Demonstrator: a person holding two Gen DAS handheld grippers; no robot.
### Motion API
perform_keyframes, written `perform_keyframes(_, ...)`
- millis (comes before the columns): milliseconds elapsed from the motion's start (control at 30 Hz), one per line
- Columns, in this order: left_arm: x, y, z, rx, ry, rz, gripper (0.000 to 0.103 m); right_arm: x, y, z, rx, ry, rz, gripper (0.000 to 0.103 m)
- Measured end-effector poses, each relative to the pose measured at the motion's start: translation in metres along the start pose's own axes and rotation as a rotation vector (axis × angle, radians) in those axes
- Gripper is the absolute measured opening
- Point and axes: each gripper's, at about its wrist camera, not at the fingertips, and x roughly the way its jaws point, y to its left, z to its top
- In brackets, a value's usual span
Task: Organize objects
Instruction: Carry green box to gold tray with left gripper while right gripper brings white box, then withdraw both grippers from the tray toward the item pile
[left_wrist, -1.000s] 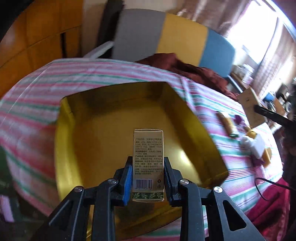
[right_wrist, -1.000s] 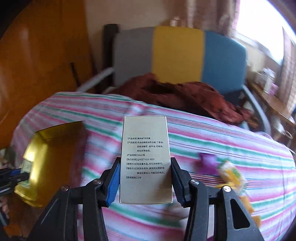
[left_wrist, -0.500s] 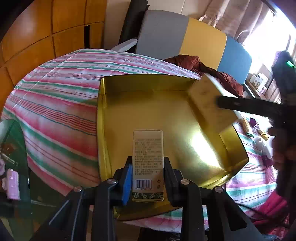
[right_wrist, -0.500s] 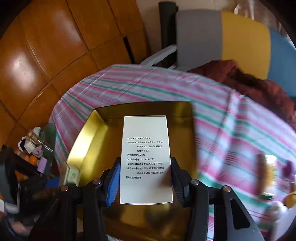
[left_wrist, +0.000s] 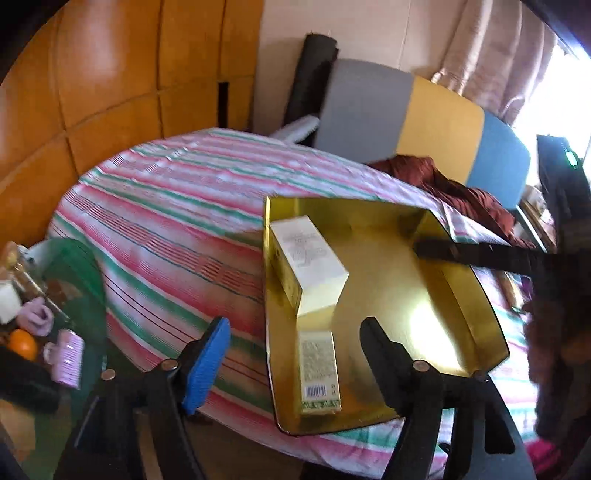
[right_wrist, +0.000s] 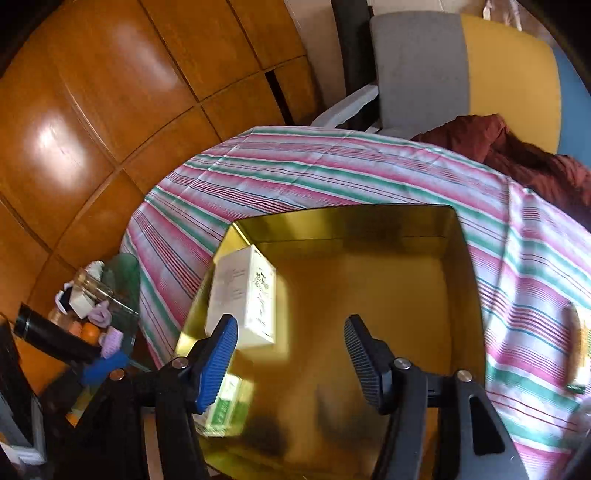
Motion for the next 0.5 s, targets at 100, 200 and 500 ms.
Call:
perform_keyframes(100,-0.009,-0.004,0.007,-0.007,-0.043,0.025,0.083,-0.013,-0.002,-0.014,-0.026,-0.028,-0.060,0.069)
perform_keyframes(200,-0.014,-0.009,0.010,0.005,-0.069,0.045,0.085,-0.024,-0.002,-0.026,-0.051,-0.055,-0.104,0.072)
perform_keyframes(500,-0.023,-0.022,0.009,0.043,-0.102,0.068,0.086,-0.047,0.000,-0.050,-0.105,-0.127,-0.198,0.073)
